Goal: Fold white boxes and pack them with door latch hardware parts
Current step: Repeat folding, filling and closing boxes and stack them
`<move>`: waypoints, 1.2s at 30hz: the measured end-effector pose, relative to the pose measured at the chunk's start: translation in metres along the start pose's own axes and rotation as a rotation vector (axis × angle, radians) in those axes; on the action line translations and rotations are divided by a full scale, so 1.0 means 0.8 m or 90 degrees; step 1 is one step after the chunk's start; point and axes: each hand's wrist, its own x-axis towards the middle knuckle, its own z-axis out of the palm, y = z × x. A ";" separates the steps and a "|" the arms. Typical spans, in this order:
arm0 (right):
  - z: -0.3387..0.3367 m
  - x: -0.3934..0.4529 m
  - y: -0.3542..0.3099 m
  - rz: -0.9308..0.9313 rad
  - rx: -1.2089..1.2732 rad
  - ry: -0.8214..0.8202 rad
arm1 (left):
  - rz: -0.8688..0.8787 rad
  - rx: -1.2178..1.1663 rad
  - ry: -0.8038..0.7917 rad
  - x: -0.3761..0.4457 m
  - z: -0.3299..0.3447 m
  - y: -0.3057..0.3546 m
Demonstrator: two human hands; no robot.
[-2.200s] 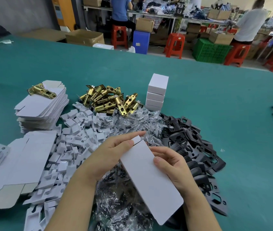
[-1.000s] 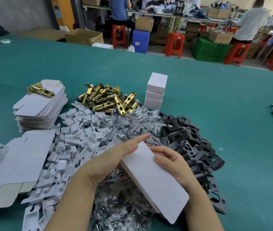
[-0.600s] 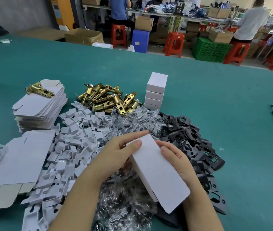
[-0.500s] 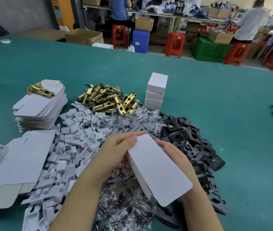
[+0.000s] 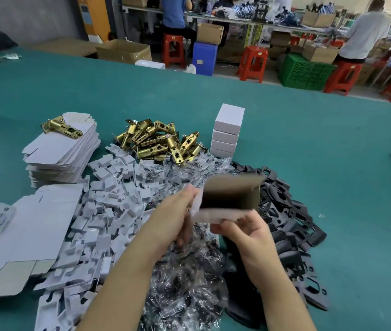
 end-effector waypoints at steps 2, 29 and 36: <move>-0.001 0.003 0.002 0.009 0.031 0.060 | 0.031 0.029 -0.005 -0.001 -0.004 0.002; -0.004 0.014 0.027 0.041 0.050 0.121 | 0.126 0.062 0.308 0.074 -0.015 0.043; -0.005 0.014 0.022 0.053 0.051 0.128 | 0.035 0.790 0.272 0.162 -0.031 0.038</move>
